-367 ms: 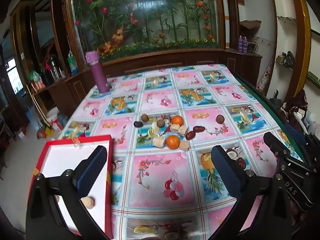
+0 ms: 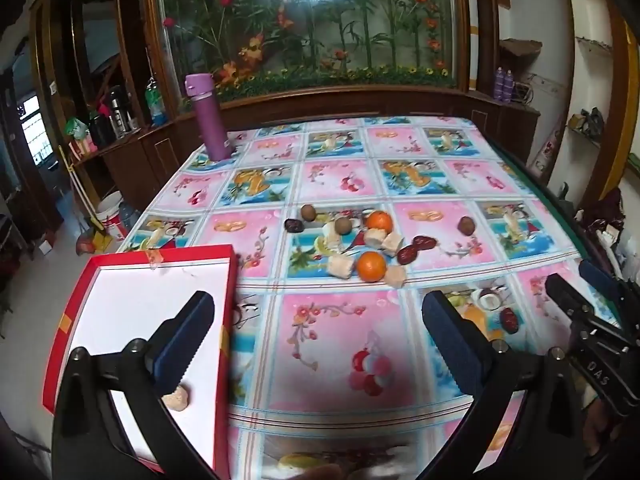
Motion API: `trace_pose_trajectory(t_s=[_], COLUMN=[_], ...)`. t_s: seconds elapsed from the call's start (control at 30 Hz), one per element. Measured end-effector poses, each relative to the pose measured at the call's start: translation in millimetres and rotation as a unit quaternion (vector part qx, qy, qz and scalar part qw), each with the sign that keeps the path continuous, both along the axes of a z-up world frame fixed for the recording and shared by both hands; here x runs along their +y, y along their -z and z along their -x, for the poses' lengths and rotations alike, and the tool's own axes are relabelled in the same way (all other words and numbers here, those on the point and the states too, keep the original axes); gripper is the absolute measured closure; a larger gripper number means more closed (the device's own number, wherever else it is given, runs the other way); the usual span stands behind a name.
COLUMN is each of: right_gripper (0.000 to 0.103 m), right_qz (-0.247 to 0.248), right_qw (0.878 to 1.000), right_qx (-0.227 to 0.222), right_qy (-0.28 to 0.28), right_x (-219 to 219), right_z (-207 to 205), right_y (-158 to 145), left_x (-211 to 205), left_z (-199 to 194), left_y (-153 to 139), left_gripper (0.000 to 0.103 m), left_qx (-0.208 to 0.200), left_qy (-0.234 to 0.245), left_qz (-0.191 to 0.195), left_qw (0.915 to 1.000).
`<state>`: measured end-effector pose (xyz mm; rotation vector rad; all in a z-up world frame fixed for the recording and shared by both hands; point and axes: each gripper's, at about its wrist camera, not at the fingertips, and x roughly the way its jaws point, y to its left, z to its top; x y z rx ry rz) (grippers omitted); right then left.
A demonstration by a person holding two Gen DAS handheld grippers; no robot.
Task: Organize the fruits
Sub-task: 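Grasp the red date with the right gripper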
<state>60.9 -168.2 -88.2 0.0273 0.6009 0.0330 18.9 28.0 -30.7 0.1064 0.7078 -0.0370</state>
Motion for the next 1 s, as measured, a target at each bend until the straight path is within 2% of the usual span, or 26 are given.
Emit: trace_pose_trajectory(t_s=[0.13, 0.27, 0.43, 0.63, 0.7, 0.77, 0.8, 0.83, 1.0], right_gripper=[0.042, 0.042, 0.042, 0.043, 0.055, 0.08, 0.081, 0.086, 0.085], right_qz=[0.009, 0.008, 0.007, -0.003, -0.006, -0.002, 0.0, 0.005, -0.009], right_qw=[1.0, 0.998, 0.995, 0.991, 0.99, 0.988, 0.987, 0.987, 0.987], right_qx=[0.024, 0.062, 0.097, 0.133, 0.138, 0.152, 0.159, 0.155, 0.152], right_qy=[-0.01, -0.021, -0.019, -0.027, -0.029, -0.036, -0.04, -0.04, -0.046], right_x=[3, -1, -10, -4, -2, 3, 5, 6, 3], right_z=[10, 23, 19, 1, -1, -4, -6, -6, -6], right_y=[-4, 6, 18, 26, 29, 32, 35, 35, 33], left_x=[8, 10, 16, 18, 19, 21, 21, 23, 19], left_z=[-5, -6, -6, -9, -13, -20, -24, -30, -57], left_y=[9, 26, 50, 58, 58, 57, 57, 55, 50], left_gripper=[0.0, 0.0, 0.0, 0.0, 0.0, 0.0, 0.0, 0.0, 0.0], left_qx=[0.015, 0.041, 0.089, 0.103, 0.104, 0.11, 0.114, 0.117, 0.12], left_qy=[0.0, 0.005, 0.015, 0.025, 0.027, 0.025, 0.024, 0.021, 0.014], left_qz=[0.001, 0.001, 0.017, 0.026, 0.028, 0.03, 0.032, 0.035, 0.03], left_qw=[0.9999, 0.9991, 0.9958, 0.9941, 0.9938, 0.9931, 0.9927, 0.9923, 0.9922])
